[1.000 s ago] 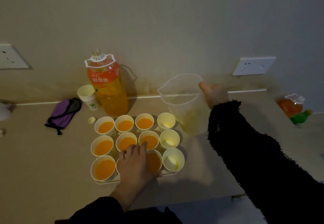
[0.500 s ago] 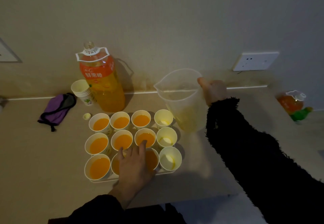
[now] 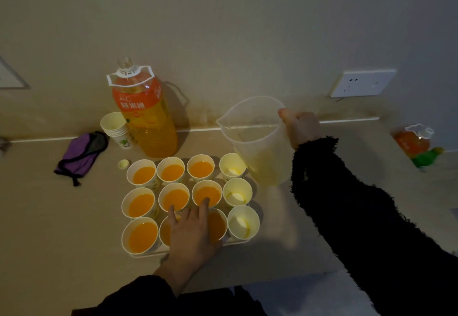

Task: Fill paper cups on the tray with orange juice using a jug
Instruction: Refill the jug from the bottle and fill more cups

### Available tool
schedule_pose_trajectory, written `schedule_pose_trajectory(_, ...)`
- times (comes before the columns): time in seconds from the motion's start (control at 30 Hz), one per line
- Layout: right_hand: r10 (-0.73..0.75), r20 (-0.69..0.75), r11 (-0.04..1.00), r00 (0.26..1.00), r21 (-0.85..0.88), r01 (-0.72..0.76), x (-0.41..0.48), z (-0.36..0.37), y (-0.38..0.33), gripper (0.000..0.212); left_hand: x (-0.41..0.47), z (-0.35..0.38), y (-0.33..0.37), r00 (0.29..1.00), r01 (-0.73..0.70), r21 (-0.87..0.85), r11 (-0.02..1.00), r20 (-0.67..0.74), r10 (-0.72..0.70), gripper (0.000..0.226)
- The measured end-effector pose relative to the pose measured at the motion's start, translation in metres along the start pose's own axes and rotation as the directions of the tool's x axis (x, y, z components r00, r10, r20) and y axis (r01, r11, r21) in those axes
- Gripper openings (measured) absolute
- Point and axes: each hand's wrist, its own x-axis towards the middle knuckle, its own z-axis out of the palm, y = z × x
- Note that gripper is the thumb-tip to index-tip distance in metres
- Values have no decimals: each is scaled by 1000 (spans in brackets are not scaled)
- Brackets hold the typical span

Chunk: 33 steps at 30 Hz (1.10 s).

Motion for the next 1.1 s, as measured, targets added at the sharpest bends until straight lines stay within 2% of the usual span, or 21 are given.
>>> schedule_pose_trajectory(0.13, -17, -5, 1000, 1000, 2, 17, -2, 1, -1, 40, -1, -5, -1, 999, -14, -6, 1000, 45, 15, 102)
schedule_pose_trajectory(0.23, -11, 1, 1000, 1000, -4, 11, -2, 1, -4, 40, -2, -17, -1, 999, -1, -57, 998, 43, 3, 92)
schedule_pose_trajectory(0.3, -18, -11, 1000, 1000, 9, 18, -3, 2, -5, 39, 1, -26, -5, 1000, 10, -135, 991, 12, -9, 82)
schedule_pose_trajectory(0.37, -34, -27, 999, 999, 7, 34, -3, 3, -8, 38, 8, -35, -13, 998, 50, -290, 956, -26, -60, 74)
schedule_pose_trajectory(0.4, -38, -33, 999, 999, 2, 38, -2, 3, -9, 38, 14, -40, -18, 993, 90, -406, 910, -32, -112, 70)
schedule_pose_trajectory(0.43, -40, -40, 999, 998, 0, 40, -2, 4, -11, 39, 19, -46, -22, 985, 144, -551, 822, -5, -175, 66)
schedule_pose_trajectory(0.5, -57, -55, 998, 997, -5, 57, -2, 5, -14, 39, 29, -62, -28, 953, 246, -814, 527, 102, -287, 50)
schedule_pose_trajectory(0.53, -71, -57, 997, 996, -12, 70, -2, 6, -15, 39, 34, -68, -30, 932, 283, -884, 372, 162, -325, 41)
schedule_pose_trajectory(0.6, -99, -46, 994, 994, -42, 97, -3, 8, -17, 38, 41, -73, -38, 895, 322, -932, 167, 242, -373, 41)
schedule_pose_trajectory(0.7, -141, 10, 975, 990, -173, 140, -1, 8, -21, 38, 50, -75, -50, 850, 329, -943, -49, 318, -421, 59)
schedule_pose_trajectory(0.77, -163, 72, 940, 984, -292, 177, 1, 9, -24, 39, 56, -79, -56, 822, 302, -934, -188, 356, -445, 56)
schedule_pose_trajectory(0.87, -193, 150, 875, 970, -420, 239, 5, 11, -24, 44, 60, -83, -63, 786, 303, -910, -283, 406, -466, 56)
schedule_pose_trajectory(1.1, -191, 202, 731, 961, -624, 277, 7, 13, -24, 58, 57, -74, -78, 719, 347, -882, -318, 468, -514, 54)
